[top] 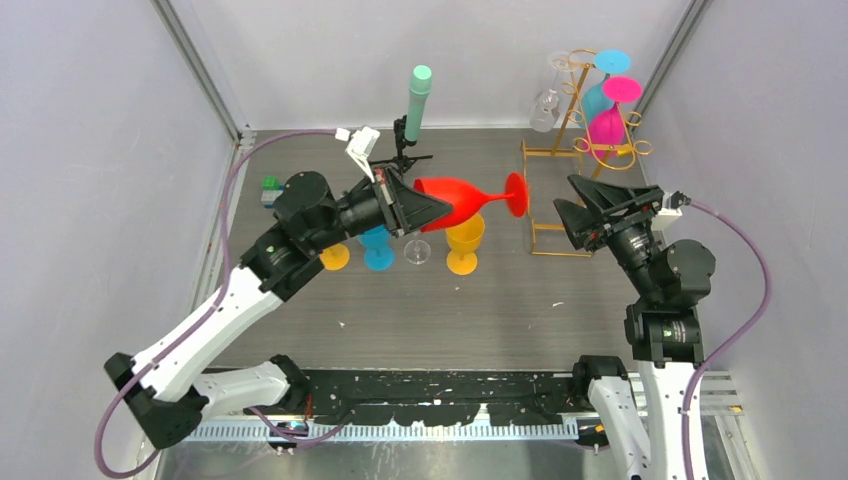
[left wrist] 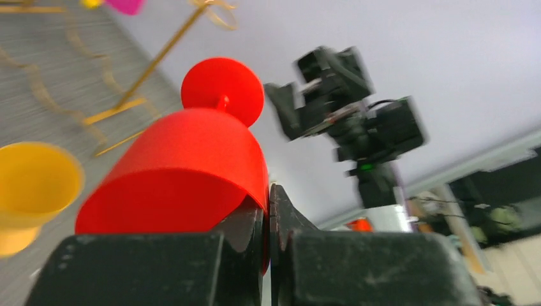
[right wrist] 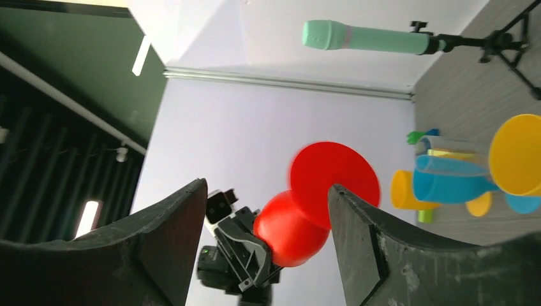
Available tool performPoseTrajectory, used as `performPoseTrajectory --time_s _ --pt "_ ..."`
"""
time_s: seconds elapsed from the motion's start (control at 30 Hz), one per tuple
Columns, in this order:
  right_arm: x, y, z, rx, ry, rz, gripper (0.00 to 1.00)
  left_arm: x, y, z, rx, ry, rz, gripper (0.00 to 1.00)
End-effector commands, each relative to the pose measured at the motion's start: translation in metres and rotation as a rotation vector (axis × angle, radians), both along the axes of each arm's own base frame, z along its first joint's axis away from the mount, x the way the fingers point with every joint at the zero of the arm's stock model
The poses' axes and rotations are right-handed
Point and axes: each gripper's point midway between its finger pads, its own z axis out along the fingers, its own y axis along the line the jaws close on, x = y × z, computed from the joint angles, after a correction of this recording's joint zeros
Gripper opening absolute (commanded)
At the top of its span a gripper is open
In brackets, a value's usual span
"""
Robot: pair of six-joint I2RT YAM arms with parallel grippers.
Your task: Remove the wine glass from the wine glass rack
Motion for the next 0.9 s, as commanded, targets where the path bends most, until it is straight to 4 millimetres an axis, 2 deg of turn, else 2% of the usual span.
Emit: performPoseTrajectory --time_s 0.0,0.03,0.07,0.1,0.13,0.3,0.43,0.57,0.7,0.87 --pt "-0.007 -0.006 -0.015 -0.212 0.068 -0.068 0.73 0.000 0.055 -0.063 0.396 -0.004 0.184 0.00" --pt "-0.009 -0.008 -0.010 -0.270 0.052 -0.083 0.72 -0.003 0.070 -0.083 0.493 0.027 0.208 0.00" --pt "-0.010 -0.009 -0.020 -0.328 0.079 -0.087 0.72 -0.005 0.084 -0.099 0.570 0.057 0.244 0.00" --pt "-0.013 -0.011 -0.013 -0.356 0.072 -0.100 0.71 -0.006 0.099 -0.114 0.637 0.082 0.282 0.00" --pt "-0.014 -0.013 -0.020 -0.406 0.093 -0.106 0.71 -0.009 0.112 -0.127 0.697 0.103 0.310 0.00" --pt "-0.018 -0.015 -0.021 -0.530 0.114 -0.094 0.71 -0.030 0.159 -0.173 0.873 0.199 0.382 0.00" --pt "-0.017 -0.016 -0.025 -0.558 0.124 -0.091 0.69 -0.041 0.194 -0.189 0.971 0.255 0.473 0.00" --pt "-0.014 -0.021 -0.028 -0.572 0.147 -0.117 0.68 -0.038 0.222 -0.203 1.071 0.274 0.586 0.00" --pt "-0.010 -0.026 -0.025 -0.603 0.164 -0.133 0.67 -0.025 0.229 -0.209 1.116 0.284 0.669 0.00" --pt "-0.014 -0.027 -0.003 -0.652 0.121 -0.144 0.66 -0.006 0.236 -0.215 1.225 0.280 0.751 0.00"
